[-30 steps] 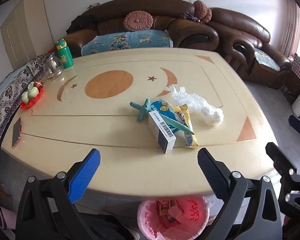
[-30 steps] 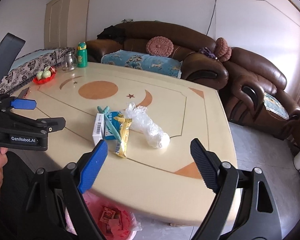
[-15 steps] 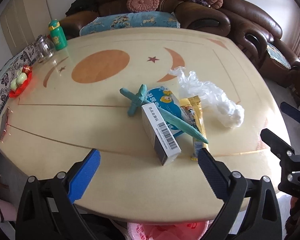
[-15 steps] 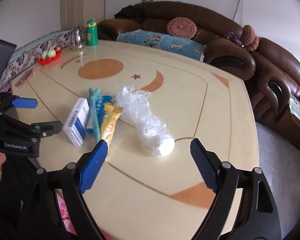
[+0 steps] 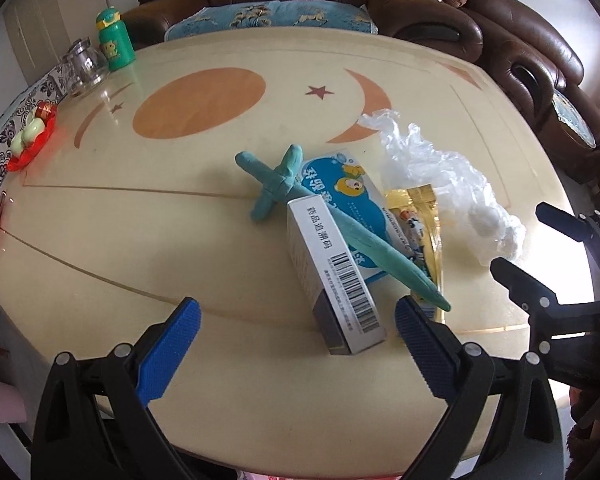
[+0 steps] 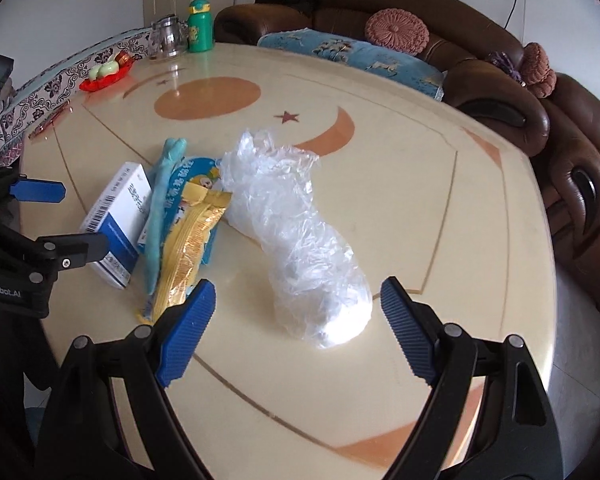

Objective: Collect trash
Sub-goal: 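Grasp the white medicine box with the left tool while the right tool grasps the plastic bag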

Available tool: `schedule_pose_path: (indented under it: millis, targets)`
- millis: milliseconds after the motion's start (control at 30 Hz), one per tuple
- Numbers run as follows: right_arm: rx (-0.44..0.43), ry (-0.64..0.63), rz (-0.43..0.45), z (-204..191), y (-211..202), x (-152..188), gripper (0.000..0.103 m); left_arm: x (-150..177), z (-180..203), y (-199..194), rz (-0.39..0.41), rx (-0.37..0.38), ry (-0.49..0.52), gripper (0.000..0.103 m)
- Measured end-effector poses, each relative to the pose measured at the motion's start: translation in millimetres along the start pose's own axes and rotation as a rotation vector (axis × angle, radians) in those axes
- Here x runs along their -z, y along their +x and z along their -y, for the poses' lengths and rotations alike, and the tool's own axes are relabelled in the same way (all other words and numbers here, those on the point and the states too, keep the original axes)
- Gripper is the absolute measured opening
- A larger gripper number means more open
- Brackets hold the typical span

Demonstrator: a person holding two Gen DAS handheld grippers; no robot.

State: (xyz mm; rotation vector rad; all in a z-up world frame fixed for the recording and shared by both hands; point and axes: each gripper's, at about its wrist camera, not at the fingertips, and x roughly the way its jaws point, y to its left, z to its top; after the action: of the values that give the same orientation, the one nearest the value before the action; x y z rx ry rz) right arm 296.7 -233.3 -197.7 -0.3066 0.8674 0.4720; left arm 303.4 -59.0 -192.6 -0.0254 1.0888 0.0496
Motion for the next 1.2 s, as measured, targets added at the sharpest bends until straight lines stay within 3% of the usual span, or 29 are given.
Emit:
schedule_pose_path:
  millis: [267, 567, 867, 1000, 1100, 1200]
  targets:
    - [-0.037, 0.004, -0.026, 9.9, 19.4, -3.2, 0.083, -4.1, -4.3, 8.7, -0.015, 0.009, -0.017, 0.089]
    - [-0.014, -0.009, -0.036, 13.8, 33.8, -8.5, 0.083, -6.7, -7.5, 19.2, -0.042, 0.022, -0.034, 0.083]
    - [-0.01, -0.022, -0.057, 10.4, 48.2, -8.2, 0.082, -8.0, -8.0, 28.8, -0.071, 0.029, -0.038, 0.065]
    - [0.018, -0.041, -0.069, 6.4, 53.1, -8.1, 0.061, -8.0, -7.7, 31.3, -0.075, 0.031, -0.031, 0.057]
    - [0.02, -0.04, -0.067, 6.1, 53.3, -7.8, 0.057, -8.1, -8.1, 32.1, -0.074, 0.027, -0.03, 0.055]
    - [0.028, -0.039, -0.059, 5.2, 53.0, -6.4, 0.049, -8.0, -8.0, 31.0, -0.069, 0.041, -0.028, 0.047]
